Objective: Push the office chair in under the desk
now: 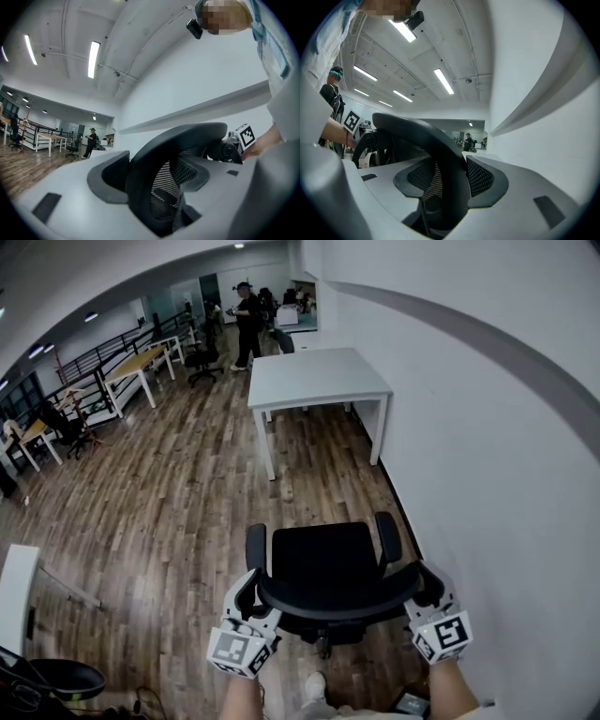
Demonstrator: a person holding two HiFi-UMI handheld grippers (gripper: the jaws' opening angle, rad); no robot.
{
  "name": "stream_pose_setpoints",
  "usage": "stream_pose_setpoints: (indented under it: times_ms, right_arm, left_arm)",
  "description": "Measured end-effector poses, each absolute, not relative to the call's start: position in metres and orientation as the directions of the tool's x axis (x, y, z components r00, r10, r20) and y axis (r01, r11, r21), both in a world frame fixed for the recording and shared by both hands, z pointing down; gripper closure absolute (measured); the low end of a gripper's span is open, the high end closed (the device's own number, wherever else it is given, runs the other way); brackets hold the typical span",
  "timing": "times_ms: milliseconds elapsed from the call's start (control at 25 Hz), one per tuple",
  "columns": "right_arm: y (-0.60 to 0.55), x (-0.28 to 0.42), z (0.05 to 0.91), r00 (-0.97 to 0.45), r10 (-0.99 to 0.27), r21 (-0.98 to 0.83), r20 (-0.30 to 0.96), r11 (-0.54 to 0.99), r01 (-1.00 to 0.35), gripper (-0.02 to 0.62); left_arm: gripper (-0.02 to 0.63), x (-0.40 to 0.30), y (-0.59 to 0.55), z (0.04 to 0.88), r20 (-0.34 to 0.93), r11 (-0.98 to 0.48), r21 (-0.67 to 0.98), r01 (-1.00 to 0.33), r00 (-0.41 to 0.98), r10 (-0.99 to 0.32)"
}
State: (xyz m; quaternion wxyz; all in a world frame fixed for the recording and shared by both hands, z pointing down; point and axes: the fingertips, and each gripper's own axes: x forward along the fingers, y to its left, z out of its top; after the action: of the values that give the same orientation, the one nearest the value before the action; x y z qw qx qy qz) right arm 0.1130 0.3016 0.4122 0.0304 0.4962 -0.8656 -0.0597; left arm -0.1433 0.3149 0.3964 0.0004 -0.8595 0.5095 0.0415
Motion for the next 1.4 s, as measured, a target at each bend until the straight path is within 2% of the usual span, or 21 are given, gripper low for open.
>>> stream_pose_setpoints:
  times_ms: [720,1400]
  right_arm:
    - [0.21,0.132,0.415,-0.397,-0.918,0.115,-0.011,0.393,-0.912,0.373]
    - [0.115,0.154,0.42,-0.438,-0.899,0.145,-0.003,0.433,-0.89,0.368]
  left_arm:
    - [0.345,-0.127,0.204,0.404,-0.098,-0.561,0.038,-0.827,0.556,-0.826]
    - [0.348,-0.107,0.11,0.404,-0.061,-0.531,0.045,-0.846,0.529,-0.847]
